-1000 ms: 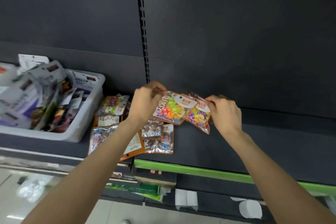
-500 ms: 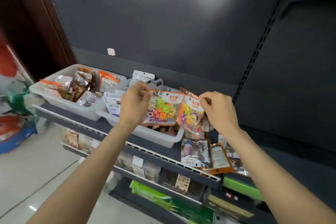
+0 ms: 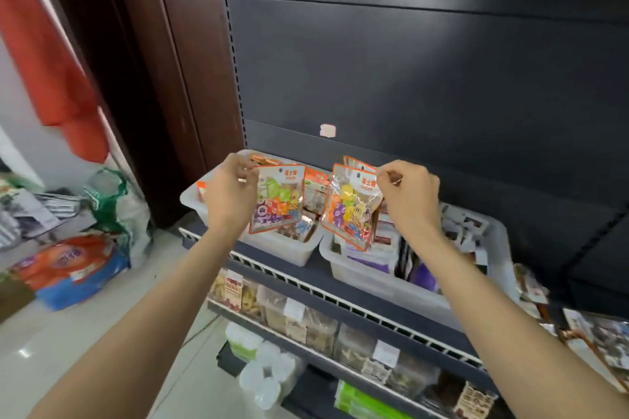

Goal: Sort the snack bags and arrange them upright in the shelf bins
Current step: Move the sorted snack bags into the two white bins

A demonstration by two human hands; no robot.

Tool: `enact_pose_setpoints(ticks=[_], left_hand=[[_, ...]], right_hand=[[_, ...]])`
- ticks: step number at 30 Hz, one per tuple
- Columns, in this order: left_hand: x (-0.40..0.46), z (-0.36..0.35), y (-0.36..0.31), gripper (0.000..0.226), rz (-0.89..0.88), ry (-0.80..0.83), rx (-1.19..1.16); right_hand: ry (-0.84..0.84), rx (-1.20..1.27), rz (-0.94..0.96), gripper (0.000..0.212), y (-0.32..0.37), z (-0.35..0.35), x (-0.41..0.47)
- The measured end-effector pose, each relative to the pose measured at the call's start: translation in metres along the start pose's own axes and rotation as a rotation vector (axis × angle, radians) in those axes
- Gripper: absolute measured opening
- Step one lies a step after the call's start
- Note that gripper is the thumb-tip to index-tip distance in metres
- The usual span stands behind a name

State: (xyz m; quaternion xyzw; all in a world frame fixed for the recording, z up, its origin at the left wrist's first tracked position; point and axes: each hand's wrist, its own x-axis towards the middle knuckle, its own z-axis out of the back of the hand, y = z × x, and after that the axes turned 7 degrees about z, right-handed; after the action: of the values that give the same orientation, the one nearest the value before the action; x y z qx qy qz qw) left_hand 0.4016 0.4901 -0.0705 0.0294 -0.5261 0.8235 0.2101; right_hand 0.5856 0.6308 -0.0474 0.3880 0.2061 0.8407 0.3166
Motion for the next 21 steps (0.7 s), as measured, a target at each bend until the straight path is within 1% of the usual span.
enact_pose_setpoints(ticks=[3,7,9,12,17,19,21], left_hand=[[0.046,-0.007,0.016,0.010,0.037,-0.010,0.043],[0.111,-0.037,0.046,0.013,0.117,0.088,0.124],[0.137,-0.055,0.061,0.016,0.121,0.144,0.190],[0.169,-0.085,0.078,0.020,0.128,0.242,0.309],[0.192,-0.119,0.089,0.022,0.087,0.278,0.332],[0.192,-0.124,0.100,0.021,0.018,0.386,0.406],[0.195,-0.127,0.115,0.021,-0.079,0.591,0.570]], right_hand=[[0.014,0.005,-0.008,0.020,0.010,-0.041,0.030],[0.050,0.007,-0.050,0.018,0.005,-0.101,0.066],[0.092,-0.005,-0.084,0.017,-0.001,-0.125,0.077],[0.123,-0.030,-0.156,0.016,-0.008,-0.147,0.090],[0.140,-0.159,-0.250,0.019,-0.012,-0.161,0.103],[0.117,-0.146,-0.282,0.019,-0.010,-0.168,0.105],[0.091,-0.126,-0.321,0.019,-0.005,-0.179,0.104]])
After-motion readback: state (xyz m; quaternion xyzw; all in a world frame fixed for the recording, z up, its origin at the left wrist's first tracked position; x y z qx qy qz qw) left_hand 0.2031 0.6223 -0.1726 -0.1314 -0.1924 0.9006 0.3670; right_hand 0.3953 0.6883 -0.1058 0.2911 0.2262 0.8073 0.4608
